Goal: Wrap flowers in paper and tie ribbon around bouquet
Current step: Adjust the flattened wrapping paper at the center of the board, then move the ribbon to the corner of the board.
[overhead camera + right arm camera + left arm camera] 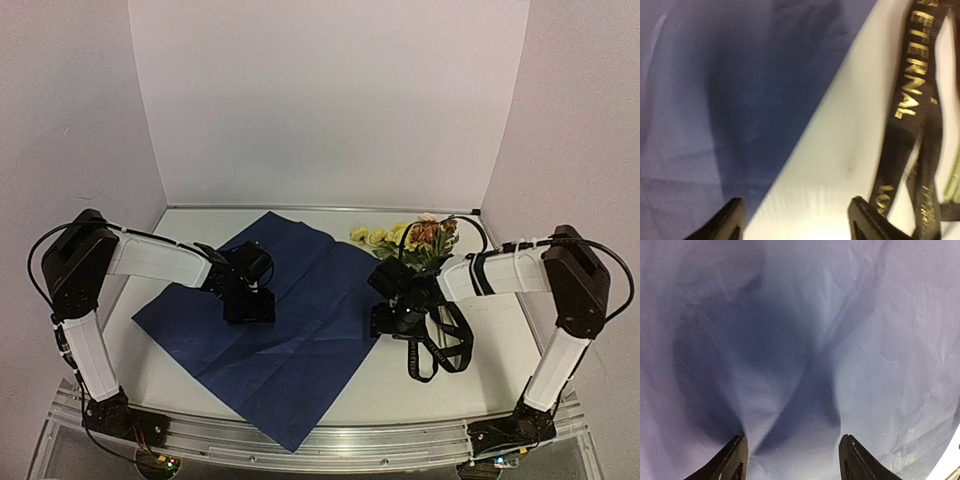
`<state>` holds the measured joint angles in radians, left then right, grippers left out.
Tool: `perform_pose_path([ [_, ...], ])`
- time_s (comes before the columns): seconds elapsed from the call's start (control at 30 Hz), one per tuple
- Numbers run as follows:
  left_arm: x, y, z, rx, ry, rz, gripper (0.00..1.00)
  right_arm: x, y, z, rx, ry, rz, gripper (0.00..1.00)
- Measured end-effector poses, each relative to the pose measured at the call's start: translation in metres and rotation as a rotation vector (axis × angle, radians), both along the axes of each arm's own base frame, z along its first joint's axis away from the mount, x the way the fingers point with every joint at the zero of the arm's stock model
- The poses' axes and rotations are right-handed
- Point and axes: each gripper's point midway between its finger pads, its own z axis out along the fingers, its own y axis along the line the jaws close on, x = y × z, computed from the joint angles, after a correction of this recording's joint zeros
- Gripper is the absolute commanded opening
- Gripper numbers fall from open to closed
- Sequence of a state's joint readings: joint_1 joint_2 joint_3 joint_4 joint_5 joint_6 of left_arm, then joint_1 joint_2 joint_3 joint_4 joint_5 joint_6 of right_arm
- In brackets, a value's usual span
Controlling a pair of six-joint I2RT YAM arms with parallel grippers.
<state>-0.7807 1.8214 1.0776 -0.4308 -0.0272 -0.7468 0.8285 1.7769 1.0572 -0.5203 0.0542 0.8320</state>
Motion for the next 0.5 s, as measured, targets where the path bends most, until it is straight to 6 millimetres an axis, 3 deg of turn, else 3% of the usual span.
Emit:
perform_pose_path([
  [0.13,0.006,0.005,0.001,-0.004,-0.009,-0.008,0.64,0.004,-0.024,0.028,0.000,0.011,0.017,0.87],
  [0.27,0.011,0.010,0.002,0.000,-0.017,-0.025,0.65,0.029,-0.059,0.057,0.016,0.014,-0.008,0.90],
  [0.5,0.018,0.005,0.013,-0.005,-0.032,-0.063,0.65,0.064,-0.108,0.074,0.005,0.034,-0.024,0.90],
])
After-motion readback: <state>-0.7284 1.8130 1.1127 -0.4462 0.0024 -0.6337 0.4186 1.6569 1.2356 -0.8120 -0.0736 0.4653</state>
